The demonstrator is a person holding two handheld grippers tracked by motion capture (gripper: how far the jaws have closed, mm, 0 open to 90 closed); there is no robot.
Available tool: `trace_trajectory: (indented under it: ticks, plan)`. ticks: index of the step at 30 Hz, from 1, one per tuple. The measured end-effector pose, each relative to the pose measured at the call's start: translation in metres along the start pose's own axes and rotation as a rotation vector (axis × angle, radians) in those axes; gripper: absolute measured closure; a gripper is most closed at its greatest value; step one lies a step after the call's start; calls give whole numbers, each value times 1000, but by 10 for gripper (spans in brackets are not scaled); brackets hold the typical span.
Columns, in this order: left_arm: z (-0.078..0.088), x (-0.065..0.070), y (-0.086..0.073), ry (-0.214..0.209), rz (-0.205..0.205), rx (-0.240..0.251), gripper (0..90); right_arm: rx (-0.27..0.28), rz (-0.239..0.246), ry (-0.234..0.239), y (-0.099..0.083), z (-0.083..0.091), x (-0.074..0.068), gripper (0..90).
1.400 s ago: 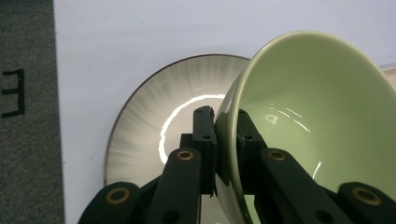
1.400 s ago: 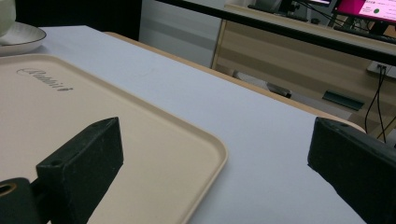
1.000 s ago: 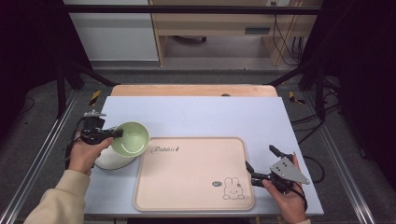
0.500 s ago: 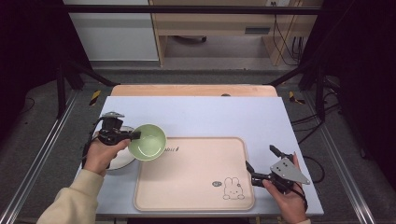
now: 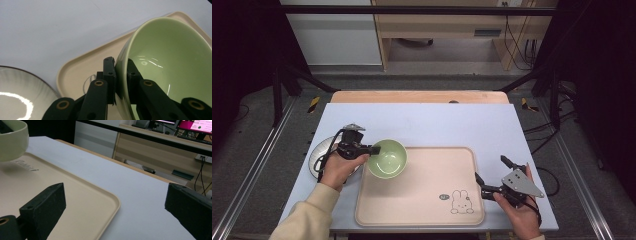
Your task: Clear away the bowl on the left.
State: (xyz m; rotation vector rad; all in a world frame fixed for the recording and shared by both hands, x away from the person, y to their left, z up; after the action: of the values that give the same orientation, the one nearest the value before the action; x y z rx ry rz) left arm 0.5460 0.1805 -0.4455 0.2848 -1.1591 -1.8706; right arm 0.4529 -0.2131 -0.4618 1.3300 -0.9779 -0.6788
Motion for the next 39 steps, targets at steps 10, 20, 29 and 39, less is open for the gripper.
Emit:
trace_trajectory:
  ticks: [10,20,29,39]
  plan:
    - [-19,22,-5,-45,-13,-22,824,1,0,0,0,0,0,35]
    - [-30,35,-11,-77,-30,-56,824,2,1,2,0,1,1,35]
    - [-40,41,-15,-89,-36,-86,824,1,-1,5,0,0,0,36]
    - [-46,43,-17,-97,-30,-98,822,1,-2,5,0,0,0,35]
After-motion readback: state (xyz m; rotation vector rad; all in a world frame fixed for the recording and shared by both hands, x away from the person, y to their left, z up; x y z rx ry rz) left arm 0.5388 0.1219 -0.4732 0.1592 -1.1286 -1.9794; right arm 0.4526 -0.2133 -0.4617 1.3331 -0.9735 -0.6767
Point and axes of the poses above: each handheld gripper's, and its own axes: z roughly backward along the jaws, y roughly out of its top, x roughly to its right, the point moved 6 cm from there along -z, roughly forward along the jaws, and after that the axes turned 13 degrees about x, right-handed, at the moved point
